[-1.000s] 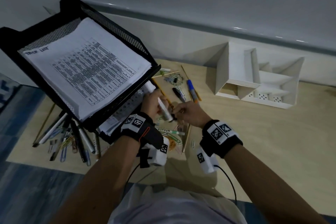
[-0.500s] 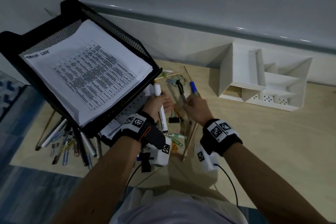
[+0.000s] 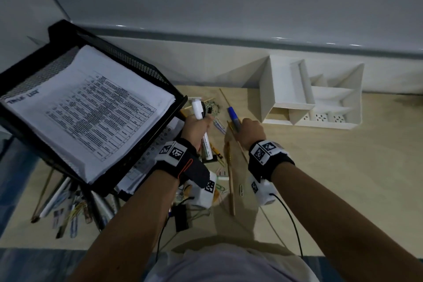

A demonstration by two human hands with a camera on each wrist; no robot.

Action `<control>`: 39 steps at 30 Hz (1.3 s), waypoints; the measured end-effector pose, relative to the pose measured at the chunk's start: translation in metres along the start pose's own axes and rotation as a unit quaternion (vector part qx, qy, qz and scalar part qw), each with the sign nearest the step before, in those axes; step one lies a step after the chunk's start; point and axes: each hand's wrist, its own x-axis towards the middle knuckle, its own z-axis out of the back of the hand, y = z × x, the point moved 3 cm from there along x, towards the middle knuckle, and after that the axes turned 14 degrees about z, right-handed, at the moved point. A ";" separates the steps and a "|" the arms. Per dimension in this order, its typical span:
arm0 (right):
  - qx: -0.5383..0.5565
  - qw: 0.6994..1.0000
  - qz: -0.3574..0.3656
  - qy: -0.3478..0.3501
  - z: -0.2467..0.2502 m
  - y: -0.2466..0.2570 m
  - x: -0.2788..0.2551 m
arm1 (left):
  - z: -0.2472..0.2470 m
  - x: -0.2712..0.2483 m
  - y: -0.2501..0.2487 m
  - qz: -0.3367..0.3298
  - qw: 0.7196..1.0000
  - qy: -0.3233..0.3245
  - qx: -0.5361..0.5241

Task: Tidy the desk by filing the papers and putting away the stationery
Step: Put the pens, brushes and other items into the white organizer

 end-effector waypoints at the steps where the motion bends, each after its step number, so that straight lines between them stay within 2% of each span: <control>1: -0.002 1.000 -0.003 0.003 0.001 -0.001 0.000 | -0.002 0.000 0.000 0.006 1.000 -0.001 0.001; 5: 0.021 0.999 -0.020 0.035 0.003 -0.014 -0.011 | -0.017 -0.005 -0.006 -0.009 0.999 -0.020 0.024; 7: 0.015 0.997 0.017 0.072 0.006 -0.018 -0.021 | -0.027 -0.008 -0.012 -0.020 0.997 -0.038 0.072; 9: 0.023 0.995 0.060 0.080 0.017 -0.025 -0.033 | -0.039 -0.016 -0.025 -0.041 0.991 -0.052 0.120; 12: 0.124 0.988 0.089 0.005 0.051 -0.050 -0.051 | -0.060 -0.032 -0.055 -0.117 0.982 -0.048 0.137; 16: 0.245 0.958 0.074 -0.125 0.131 -0.105 -0.066 | -0.108 -0.053 -0.104 -0.189 0.978 -0.017 0.085; 19: 0.293 0.928 0.062 -0.221 0.187 -0.138 -0.047 | -0.160 -0.057 -0.133 -0.215 0.973 0.004 0.086; 22: 0.286 0.921 0.065 -0.257 0.224 -0.164 -0.011 | -0.215 -0.043 -0.151 -0.224 0.969 -0.001 0.104; 25: 0.248 0.935 0.062 -0.247 0.237 -0.184 0.026 | -0.261 -0.019 -0.153 -0.197 0.970 -0.029 0.136; 29: 0.180 0.962 0.060 -0.194 0.219 -0.203 0.065 | -0.300 0.012 -0.147 -0.147 0.970 -0.060 0.185; 32: 0.133 0.980 0.054 -0.136 0.201 -0.211 0.083 | -0.314 0.025 -0.142 -0.135 0.950 -0.094 0.264; 35: 0.060 0.992 0.083 -0.075 0.198 -0.205 0.087 | -0.317 0.028 -0.139 -0.111 0.935 -0.099 0.320; 39: -0.010 0.993 0.115 0.028 0.198 -0.194 0.090 | -0.316 0.036 -0.140 -0.082 0.932 -0.092 0.341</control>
